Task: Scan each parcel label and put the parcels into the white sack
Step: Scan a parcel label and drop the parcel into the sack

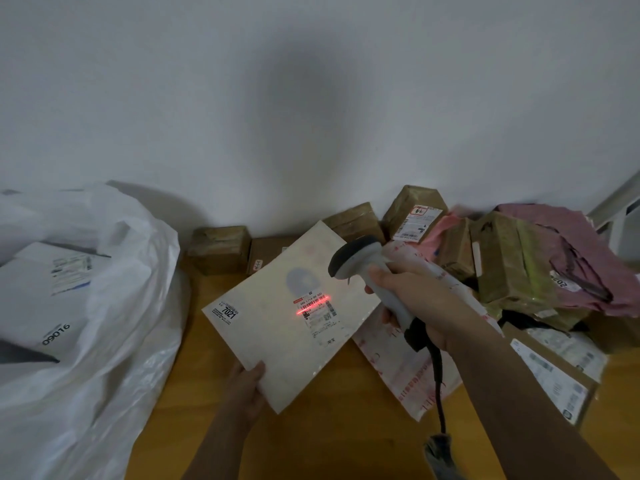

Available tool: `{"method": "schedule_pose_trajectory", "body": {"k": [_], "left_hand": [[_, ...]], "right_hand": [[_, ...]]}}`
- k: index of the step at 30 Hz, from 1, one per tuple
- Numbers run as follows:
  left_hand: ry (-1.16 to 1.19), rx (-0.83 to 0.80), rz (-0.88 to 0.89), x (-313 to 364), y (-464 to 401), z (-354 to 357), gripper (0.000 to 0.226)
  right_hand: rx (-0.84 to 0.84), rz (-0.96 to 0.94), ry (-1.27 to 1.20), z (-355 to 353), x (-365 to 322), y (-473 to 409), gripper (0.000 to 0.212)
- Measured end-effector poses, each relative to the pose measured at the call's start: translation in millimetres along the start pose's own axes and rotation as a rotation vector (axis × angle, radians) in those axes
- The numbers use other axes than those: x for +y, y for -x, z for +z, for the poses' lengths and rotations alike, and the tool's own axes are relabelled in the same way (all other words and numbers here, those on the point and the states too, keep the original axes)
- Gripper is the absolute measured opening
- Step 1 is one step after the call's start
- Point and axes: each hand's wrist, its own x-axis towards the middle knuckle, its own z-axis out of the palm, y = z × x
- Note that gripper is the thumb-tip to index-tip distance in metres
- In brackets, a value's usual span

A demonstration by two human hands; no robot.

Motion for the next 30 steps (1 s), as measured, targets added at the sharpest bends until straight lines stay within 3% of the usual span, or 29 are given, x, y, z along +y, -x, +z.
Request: {"method": "schedule_pose_trajectory", "body": {"k": [7, 23, 30], "left_hand": [[0.049, 0.014, 0.022, 0, 3, 5, 0.045], [0.065, 0.052, 0.054, 5, 25, 13, 0.048], [0.025, 0.043, 0.072, 11, 35, 12, 0.040]], "right_hand": [[-0.013, -0.063, -0.044, -11, -8, 14, 0.014], [-0.041, -0.014, -0.051, -15, -13, 15, 0.016], [-0.040, 0.065, -0.169, -19, -9, 1, 0.018]]}}
